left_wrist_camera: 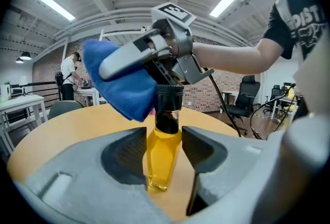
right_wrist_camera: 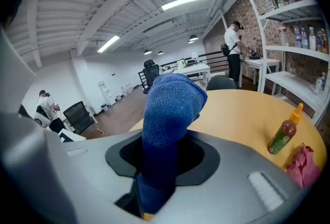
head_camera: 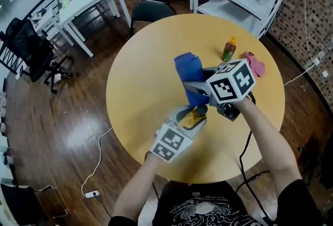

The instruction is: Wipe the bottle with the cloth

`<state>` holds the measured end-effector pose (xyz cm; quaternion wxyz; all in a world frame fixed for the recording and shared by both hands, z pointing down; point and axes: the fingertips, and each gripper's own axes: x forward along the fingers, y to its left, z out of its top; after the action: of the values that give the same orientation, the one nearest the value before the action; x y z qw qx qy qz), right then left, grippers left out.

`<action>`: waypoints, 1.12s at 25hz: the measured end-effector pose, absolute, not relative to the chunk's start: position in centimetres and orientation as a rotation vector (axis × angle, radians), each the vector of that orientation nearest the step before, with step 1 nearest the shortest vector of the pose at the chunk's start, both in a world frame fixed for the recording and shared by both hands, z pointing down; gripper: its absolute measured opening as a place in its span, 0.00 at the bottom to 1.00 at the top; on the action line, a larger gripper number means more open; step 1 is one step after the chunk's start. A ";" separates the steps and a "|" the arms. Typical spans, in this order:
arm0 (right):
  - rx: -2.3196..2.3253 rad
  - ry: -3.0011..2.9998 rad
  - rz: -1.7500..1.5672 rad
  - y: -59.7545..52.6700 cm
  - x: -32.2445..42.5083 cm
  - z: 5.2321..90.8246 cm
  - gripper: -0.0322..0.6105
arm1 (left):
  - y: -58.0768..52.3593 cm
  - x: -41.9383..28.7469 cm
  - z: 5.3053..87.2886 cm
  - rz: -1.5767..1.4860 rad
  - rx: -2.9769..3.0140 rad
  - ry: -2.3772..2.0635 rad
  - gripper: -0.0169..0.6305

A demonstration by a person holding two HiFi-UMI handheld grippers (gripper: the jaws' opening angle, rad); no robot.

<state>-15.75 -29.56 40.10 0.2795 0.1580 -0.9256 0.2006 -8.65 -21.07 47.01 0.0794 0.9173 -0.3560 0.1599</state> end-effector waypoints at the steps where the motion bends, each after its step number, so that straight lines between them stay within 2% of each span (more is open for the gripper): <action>1: 0.443 -2.473 0.546 -29.8 -14.9 40.4 0.26 | -21.1 -8.7 47.0 0.478 2.744 -1.066 0.36; 7: 0.500 -2.457 0.593 -29.1 -10.9 41.5 0.26 | -21.0 -8.9 47.2 0.481 2.737 -1.073 0.36; 11: 0.578 -2.518 0.566 -29.2 -9.4 38.9 0.26 | -21.1 -9.0 47.2 0.481 2.731 -1.081 0.36; 17: 0.449 -2.708 0.723 -25.9 -12.3 31.6 0.26 | -20.9 -9.1 47.5 0.483 2.717 -1.086 0.36; 22: 0.306 -2.654 0.809 -23.7 -15.2 33.7 0.26 | -20.9 -9.0 47.5 0.487 2.717 -1.090 0.36; 28: 0.326 -2.633 0.895 -24.4 -14.0 35.1 0.26 | -21.0 -8.9 47.5 0.485 2.719 -1.096 0.36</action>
<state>-13.96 -24.44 35.06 0.1698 0.1149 -0.9267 0.3151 -8.86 -21.04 47.49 0.0851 0.9117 -0.3674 0.1628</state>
